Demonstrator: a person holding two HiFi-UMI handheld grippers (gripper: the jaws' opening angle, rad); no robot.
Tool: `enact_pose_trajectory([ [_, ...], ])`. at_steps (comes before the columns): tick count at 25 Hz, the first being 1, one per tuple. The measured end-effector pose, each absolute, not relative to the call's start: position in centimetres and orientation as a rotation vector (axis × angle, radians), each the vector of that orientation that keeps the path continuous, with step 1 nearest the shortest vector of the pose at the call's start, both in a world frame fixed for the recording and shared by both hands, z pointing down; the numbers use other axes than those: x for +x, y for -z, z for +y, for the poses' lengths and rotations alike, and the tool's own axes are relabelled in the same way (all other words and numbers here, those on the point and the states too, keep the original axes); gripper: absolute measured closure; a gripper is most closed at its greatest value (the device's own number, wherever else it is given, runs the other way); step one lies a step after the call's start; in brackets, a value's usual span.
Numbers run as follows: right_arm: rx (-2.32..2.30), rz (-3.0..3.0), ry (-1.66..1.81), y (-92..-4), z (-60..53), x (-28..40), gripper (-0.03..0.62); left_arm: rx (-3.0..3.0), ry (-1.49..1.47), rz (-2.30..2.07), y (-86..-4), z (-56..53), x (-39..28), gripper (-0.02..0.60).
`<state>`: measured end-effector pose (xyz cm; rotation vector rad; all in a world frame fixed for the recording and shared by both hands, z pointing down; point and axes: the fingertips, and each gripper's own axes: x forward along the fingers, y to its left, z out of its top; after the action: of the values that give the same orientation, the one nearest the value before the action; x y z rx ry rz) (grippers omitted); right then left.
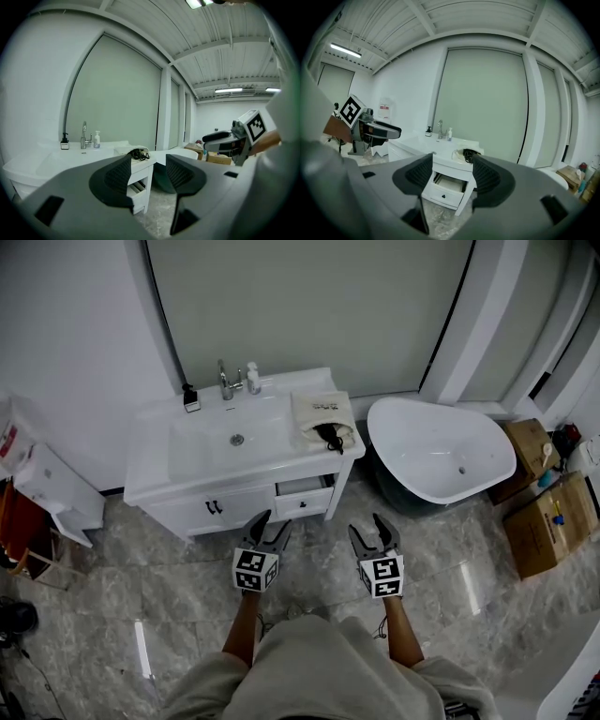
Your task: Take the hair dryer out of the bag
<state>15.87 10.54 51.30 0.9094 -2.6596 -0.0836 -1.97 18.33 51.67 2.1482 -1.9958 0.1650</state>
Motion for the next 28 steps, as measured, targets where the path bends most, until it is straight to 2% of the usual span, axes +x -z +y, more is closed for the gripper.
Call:
enact_pose_trajectory([
  [8, 0.941, -2.634, 0.078, -52.3, 7.5, 11.6, 0.341, 2.153, -0.186, -1.967, -52.8, 15.5, -6.6, 0.368],
  [28, 0.905, -2.632, 0.053, -55.3, -0.8, 5.6, 0.341, 2.121, -0.230, -1.950, -55.7, 7.7, -11.7, 0.368],
])
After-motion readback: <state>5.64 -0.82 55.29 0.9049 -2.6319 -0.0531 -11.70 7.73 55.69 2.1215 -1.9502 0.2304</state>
